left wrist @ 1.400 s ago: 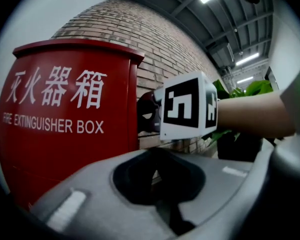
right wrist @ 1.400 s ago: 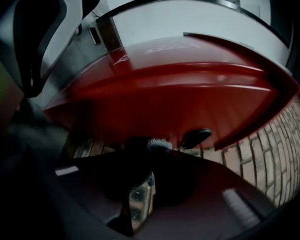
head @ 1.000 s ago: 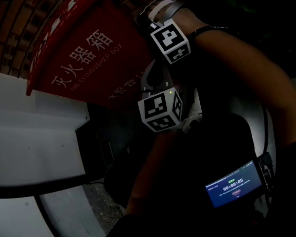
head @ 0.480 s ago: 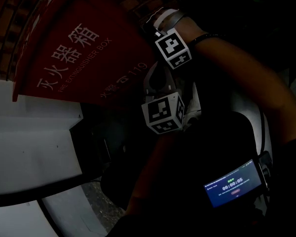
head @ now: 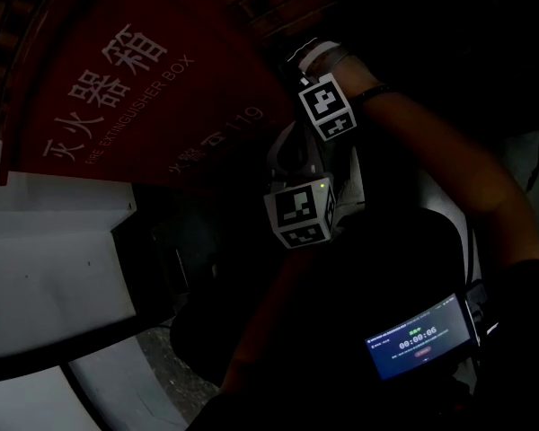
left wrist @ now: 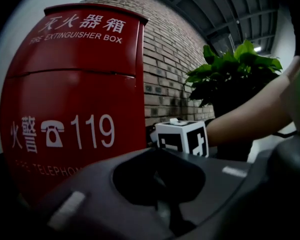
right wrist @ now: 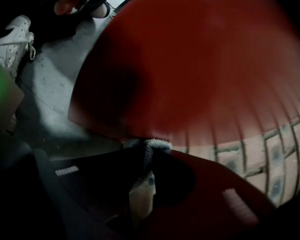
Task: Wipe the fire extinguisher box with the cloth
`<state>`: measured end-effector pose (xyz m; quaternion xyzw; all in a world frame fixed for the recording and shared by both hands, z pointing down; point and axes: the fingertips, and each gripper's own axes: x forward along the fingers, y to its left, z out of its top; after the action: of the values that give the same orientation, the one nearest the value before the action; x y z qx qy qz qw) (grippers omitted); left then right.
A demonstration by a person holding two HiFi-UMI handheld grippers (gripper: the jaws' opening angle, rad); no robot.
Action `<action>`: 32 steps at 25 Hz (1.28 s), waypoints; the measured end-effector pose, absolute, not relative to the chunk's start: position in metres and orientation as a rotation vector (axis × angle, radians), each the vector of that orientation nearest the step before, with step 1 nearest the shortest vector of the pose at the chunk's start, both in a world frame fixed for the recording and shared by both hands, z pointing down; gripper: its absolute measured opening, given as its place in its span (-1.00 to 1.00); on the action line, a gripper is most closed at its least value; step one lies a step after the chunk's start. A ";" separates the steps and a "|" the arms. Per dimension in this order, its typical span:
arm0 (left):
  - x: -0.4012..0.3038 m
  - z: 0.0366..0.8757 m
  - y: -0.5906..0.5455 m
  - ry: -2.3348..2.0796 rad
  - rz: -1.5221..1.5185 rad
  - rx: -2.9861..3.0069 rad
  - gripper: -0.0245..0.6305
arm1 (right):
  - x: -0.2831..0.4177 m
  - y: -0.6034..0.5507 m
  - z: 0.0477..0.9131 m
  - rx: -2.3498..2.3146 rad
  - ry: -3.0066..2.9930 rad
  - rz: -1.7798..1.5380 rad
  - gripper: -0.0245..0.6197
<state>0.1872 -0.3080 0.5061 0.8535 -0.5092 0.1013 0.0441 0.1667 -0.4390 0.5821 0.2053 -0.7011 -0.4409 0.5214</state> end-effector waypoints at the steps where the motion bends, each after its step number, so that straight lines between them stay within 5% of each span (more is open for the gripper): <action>1: 0.185 0.512 -0.308 -1.552 0.322 2.599 -0.93 | 0.166 -0.437 0.593 0.474 -1.683 -1.042 -0.78; 19: 0.170 0.543 -0.307 -1.542 0.366 2.516 -0.93 | 0.166 -0.409 0.687 0.323 -1.734 -0.851 -0.78; 32: 0.192 0.423 -0.290 -1.547 0.260 2.631 -0.93 | 0.204 -0.410 0.459 0.598 -1.671 -1.014 -0.78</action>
<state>0.1918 -0.2900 0.4232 0.8583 -0.5046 0.0850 0.0393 0.2045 -0.4099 0.4595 0.2495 -0.6976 -0.4233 0.5216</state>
